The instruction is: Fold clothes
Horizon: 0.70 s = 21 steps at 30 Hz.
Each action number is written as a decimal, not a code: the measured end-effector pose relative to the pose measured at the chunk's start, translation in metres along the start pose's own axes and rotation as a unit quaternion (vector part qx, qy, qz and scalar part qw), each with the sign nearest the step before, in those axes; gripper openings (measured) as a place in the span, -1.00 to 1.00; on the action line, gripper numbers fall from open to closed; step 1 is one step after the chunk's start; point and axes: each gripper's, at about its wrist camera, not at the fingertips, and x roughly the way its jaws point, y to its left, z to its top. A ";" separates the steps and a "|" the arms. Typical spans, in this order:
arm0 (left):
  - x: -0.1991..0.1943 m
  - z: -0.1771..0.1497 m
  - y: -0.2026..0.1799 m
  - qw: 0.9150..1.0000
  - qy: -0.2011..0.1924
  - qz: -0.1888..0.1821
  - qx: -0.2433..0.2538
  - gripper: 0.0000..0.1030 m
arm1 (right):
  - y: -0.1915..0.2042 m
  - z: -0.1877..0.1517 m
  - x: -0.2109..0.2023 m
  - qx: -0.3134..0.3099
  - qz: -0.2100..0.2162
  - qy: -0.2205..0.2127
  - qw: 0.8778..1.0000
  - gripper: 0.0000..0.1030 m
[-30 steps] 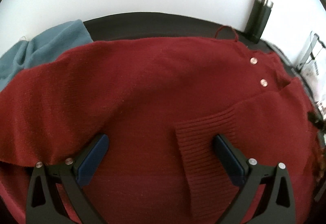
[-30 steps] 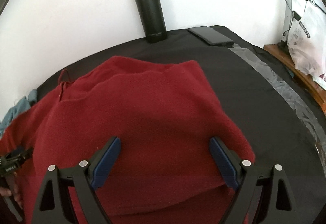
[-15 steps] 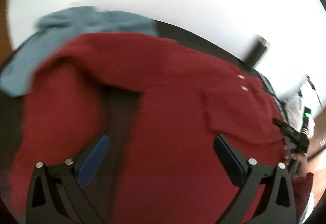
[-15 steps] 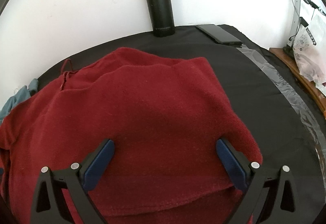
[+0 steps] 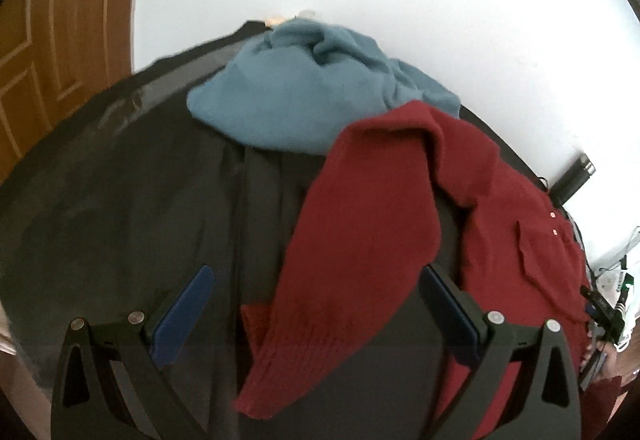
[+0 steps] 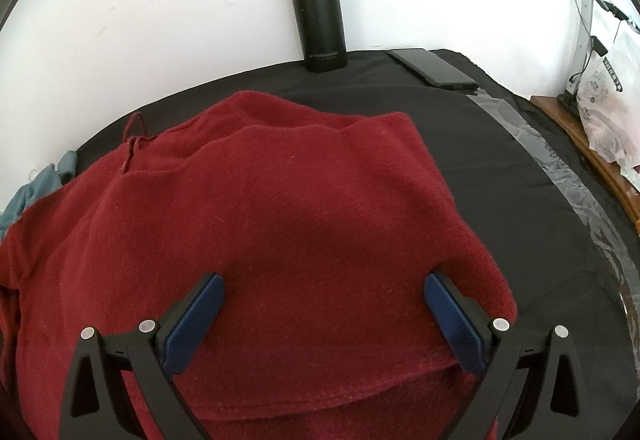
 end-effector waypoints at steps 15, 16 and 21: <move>0.019 -0.026 -0.032 0.995 0.006 0.049 0.084 -0.19 | -0.001 -0.001 0.000 0.002 0.001 -0.001 1.000 0.98; 0.017 -0.026 -0.032 0.995 0.004 0.048 0.082 -0.42 | -0.001 -0.001 0.000 0.002 0.001 -0.001 1.000 0.98; 0.002 -0.016 -0.029 0.994 -0.029 0.076 0.074 -0.78 | -0.002 -0.001 0.001 0.005 0.003 -0.002 1.000 0.98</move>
